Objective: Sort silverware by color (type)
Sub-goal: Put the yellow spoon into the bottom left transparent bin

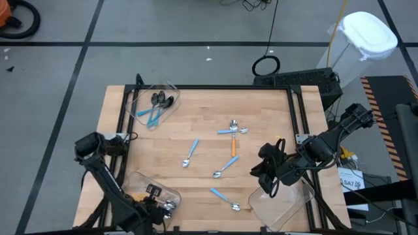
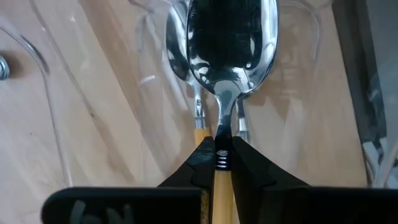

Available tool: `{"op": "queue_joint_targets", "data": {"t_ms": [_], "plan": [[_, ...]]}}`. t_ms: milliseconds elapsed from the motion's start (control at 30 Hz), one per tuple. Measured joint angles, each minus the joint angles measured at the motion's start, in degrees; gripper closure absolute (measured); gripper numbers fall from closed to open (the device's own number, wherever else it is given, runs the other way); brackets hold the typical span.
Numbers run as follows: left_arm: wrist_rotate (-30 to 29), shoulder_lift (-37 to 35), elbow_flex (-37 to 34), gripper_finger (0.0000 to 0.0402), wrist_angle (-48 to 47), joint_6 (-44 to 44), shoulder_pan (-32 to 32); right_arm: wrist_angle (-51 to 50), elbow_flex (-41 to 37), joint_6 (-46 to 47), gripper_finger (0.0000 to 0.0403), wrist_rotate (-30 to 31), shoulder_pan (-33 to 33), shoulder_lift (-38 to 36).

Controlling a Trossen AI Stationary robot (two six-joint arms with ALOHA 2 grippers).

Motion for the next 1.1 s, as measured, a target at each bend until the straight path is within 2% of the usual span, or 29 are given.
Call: {"op": "queue_joint_targets", "data": {"t_ms": [233, 600, 1100], "plan": [[3.58, 0.00, 0.00, 0.0343, 0.43, -0.09, 2.37, -0.04, 0.00, -5.28, 0.0337, 0.01, 0.00, 0.00], [6.30, 2.50, -0.17, 0.0340, 0.83, 0.26, 3.83, 0.00, 0.00, -8.04, 0.0337, -0.04, 0.00, 0.00], [4.98, 4.24, -0.17, 0.0339, 1.87, -0.25, 3.21, 1.13, 0.00, -7.42, 0.0337, -0.14, 0.00, 0.00]]}}
